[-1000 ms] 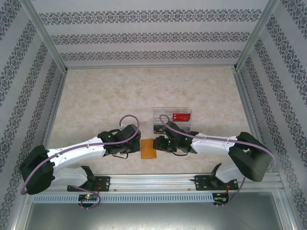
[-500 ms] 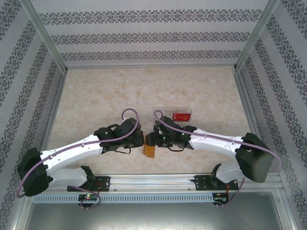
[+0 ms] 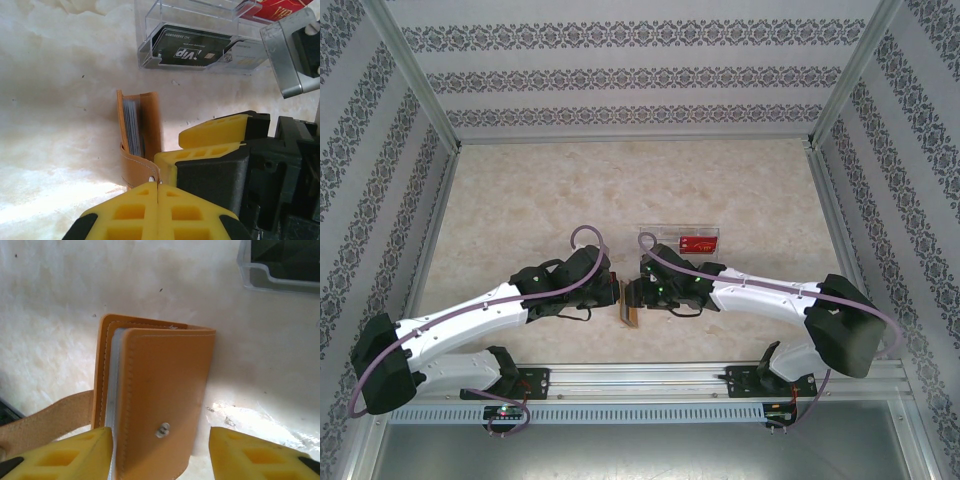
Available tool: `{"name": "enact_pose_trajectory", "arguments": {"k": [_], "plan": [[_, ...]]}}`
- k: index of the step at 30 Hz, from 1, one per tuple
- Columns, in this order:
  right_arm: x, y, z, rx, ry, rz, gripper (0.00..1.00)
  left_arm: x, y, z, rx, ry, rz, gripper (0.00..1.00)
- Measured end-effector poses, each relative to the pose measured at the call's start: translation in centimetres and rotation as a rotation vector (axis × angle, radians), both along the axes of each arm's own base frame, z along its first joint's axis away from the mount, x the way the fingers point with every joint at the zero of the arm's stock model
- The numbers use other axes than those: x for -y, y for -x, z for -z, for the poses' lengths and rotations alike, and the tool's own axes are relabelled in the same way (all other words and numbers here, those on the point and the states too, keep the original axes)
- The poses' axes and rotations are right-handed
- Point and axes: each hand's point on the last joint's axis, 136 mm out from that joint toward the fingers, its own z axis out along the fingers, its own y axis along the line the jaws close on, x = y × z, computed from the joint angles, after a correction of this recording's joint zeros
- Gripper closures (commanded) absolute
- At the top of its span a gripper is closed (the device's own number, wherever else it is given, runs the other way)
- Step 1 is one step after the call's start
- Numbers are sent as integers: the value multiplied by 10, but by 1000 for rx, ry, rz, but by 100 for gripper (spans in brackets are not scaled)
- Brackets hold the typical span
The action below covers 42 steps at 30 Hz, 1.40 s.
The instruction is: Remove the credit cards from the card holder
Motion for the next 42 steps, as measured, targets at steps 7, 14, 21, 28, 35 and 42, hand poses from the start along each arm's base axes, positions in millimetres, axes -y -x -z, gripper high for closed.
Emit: {"name": "enact_pose_trajectory", "arguments": {"k": [7,14,21,28,35,42], "plan": [[11,0,2,20,52,9,67,-6,0,-3,12,-11,-13,100],[28,2,5,37,88,30,92,-22,1,7,4,-52,-45,100],[35,2,15,31,112,40,100,-53,-2,39,-49,-121,-104,100],[35,2,29,17,125,46,100,-85,0,67,-127,-165,-157,49],[35,2,34,11,109,68,100,-81,-1,30,-63,-87,-146,46],[34,1,33,14,103,71,100,-67,-13,-17,10,19,-149,46]]}}
